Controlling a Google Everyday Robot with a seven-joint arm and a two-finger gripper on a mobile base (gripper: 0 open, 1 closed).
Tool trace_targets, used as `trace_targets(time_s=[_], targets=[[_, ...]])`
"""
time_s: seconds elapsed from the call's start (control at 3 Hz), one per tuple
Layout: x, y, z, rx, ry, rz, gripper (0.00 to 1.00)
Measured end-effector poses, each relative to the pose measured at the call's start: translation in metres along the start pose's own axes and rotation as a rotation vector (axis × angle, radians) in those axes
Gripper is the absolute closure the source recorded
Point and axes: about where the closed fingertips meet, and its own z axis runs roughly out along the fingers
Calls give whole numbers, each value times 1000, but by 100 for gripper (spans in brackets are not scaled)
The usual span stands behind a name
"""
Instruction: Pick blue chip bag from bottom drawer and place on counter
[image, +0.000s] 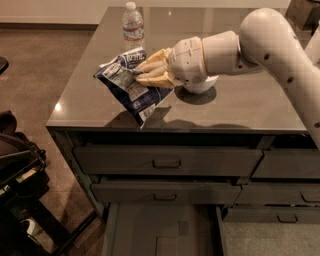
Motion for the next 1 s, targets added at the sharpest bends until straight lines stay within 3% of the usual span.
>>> trace_targets(time_s=[1.0], targets=[[0, 0, 0, 0, 0, 0, 12]])
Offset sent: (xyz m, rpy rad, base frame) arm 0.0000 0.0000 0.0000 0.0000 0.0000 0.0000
